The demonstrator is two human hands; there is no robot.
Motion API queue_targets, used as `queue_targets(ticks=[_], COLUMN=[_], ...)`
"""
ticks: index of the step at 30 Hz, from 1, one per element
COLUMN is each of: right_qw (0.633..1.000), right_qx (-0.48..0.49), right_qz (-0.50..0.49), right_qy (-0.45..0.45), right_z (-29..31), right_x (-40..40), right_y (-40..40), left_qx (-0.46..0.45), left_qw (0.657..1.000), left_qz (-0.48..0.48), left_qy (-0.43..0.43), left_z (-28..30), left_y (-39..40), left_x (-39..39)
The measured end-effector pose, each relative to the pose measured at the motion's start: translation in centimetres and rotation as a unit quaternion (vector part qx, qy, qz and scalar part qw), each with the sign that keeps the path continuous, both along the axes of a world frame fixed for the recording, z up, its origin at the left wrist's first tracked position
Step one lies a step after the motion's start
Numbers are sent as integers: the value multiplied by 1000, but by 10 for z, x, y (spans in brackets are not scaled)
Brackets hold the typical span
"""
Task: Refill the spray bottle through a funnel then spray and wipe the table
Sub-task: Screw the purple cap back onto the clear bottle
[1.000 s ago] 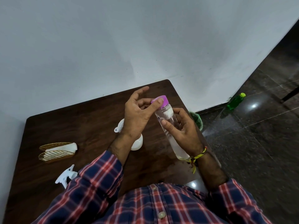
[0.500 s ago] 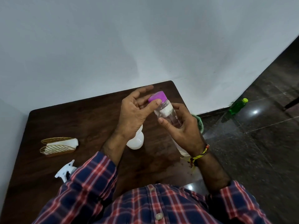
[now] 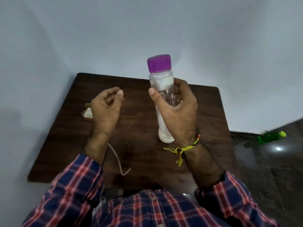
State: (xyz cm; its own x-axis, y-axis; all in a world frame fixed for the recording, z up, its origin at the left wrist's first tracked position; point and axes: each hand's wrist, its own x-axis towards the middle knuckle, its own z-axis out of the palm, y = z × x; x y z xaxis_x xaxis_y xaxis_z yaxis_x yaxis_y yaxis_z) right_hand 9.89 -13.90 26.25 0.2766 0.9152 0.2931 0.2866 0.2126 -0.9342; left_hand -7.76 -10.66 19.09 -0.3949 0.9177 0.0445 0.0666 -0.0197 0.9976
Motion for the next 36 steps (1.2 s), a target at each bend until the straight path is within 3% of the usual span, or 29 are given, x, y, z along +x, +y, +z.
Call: queue_targets(ticks=[4,8,13,18,24,32,36], right_qw=[999,996,995,994,990,988,984], right_qx=[-23,-65,-84,-100,-140,-146,-147], right_qz=[25,50,41,11,31,28,48], right_qy=[22,30,37,42,2,-40,-86], right_z=[-19,-45,-74,-110,-159,-194,-195], right_x=[-56,-103,-144,-174,-216,-248,-251], right_y=[22,54,92,153,243,308,318], left_qx=[-76,-194,-350,-455,-489,-491,-494], left_qw=[986,956,903,838,766,728,731], left_qz=[126,160,90,-67,-160,-166,-166], left_qy=[78,148,233,293,384,448,440], left_z=[-40,-74,-121,-166,-191,-205,-205], left_y=[1,1,5,6,14,15,16], left_x=[-74,-126,-168,-193,-201,-202,-202])
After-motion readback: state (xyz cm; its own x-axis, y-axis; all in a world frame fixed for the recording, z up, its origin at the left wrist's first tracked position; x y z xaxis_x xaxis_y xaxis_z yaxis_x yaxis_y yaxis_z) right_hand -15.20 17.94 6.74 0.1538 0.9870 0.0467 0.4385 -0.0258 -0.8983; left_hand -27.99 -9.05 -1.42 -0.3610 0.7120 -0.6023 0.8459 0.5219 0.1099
